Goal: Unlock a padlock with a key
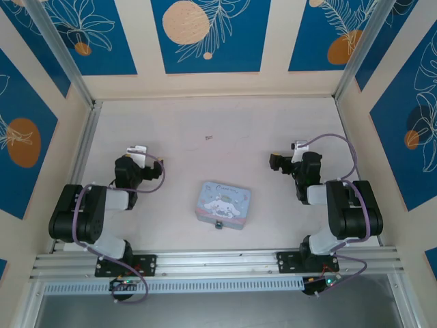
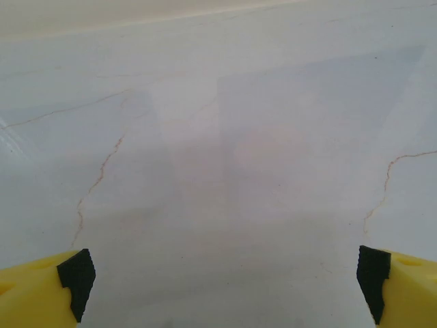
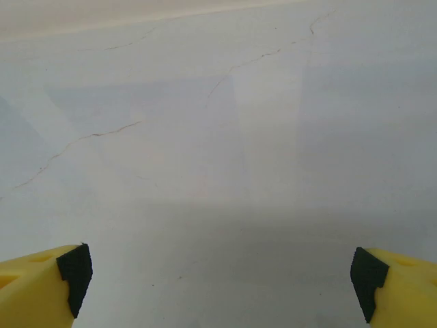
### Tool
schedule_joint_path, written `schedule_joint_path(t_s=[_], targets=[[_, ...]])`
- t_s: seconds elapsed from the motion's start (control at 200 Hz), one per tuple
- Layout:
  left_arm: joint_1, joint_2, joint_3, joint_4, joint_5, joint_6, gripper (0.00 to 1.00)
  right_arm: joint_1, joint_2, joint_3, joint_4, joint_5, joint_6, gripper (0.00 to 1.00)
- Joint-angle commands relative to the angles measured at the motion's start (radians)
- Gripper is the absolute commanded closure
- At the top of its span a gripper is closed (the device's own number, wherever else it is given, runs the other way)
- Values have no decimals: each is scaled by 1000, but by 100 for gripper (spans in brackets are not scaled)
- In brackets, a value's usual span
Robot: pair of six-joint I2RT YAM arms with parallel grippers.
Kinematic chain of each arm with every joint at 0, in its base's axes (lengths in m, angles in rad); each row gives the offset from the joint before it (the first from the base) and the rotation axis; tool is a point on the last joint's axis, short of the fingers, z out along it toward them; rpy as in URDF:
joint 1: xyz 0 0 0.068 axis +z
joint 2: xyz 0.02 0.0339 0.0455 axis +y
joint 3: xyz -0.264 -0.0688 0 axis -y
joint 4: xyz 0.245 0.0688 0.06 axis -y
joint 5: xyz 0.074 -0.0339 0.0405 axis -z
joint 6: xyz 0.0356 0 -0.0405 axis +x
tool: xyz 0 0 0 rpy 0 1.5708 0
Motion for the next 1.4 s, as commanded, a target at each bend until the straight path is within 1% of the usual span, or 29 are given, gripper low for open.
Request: schedule_joint_path(t_s=[0.0,0.065,0.385,0.495,0.545,0.57,0.605,0.645,0.7,0.745,0.785,0.8,0.81,0.83,0.865,0.91,0.965,1.025,1.06,1.12,1.165,1.295,1.395], targets=[[7,-5,17,-3,-5,-5,0,-3,-6,24,11,-11,-28,1],[7,-3,25,-17,-34,-14,0,-3,-7,23,11,-11,-28,1],[8,-2,30,-25,-29,-15,0,-5,-6,24,10,-13,-26,1],[8,-3,29,-24,-29,-17,0,-18,-6,24,8,-40,-19,1],[9,-8,27,-24,-27,-14,0,-16,-27,18,17,-28,-12,1],[8,-19,42,-62,-24,-11,0,-12,-57,30,-33,-10,-11,1],[7,-45,76,-144,-23,-10,0,-11,-119,79,-183,17,-1,1],[7,-73,147,-306,-27,-13,0,-9,-163,143,-336,26,23,1],[7,-91,253,-505,-35,-38,0,-12,-194,214,-471,31,88,1],[8,-92,335,-652,-25,-81,0,-19,-202,286,-617,61,223,1],[7,-84,406,-771,-12,-133,0,-35,-194,354,-765,99,414,1],[7,-79,431,-812,-8,-154,0,-41,-189,372,-811,98,445,1],[6,-76,452,-846,-5,-171,0,-52,-180,391,-866,78,489,1],[6,-68,489,-901,2,-201,0,-67,-170,424,-913,21,509,1],[6,-55,543,-990,26,-256,0,-83,-147,455,-955,-85,517,1],[3,-48,586,-1073,70,-332,0,-85,-135,476,-1003,-167,542,1],[-4,-57,603,-1133,123,-415,0,-71,-143,474,-1040,-250,565,6],[-22,-88,588,-1157,191,-489,0,-41,-166,456,-1088,-316,591,10],[-39,-114,571,-1164,224,-520,0,-19,-190,442,-1119,-336,596,12],[-81,-164,542,-1181,248,-559,0,31,-232,414,-1179,-337,613,14],[-124,-203,522,-1198,251,-580,0,70,-262,386,-1209,-350,615,16],[-275,-285,487,-1260,224,-614,0,187,-340,327,-1293,-315,641,18],[-376,-328,440,-1240,211,-667,0,269,-397,276,-1320,-306,678,20]])
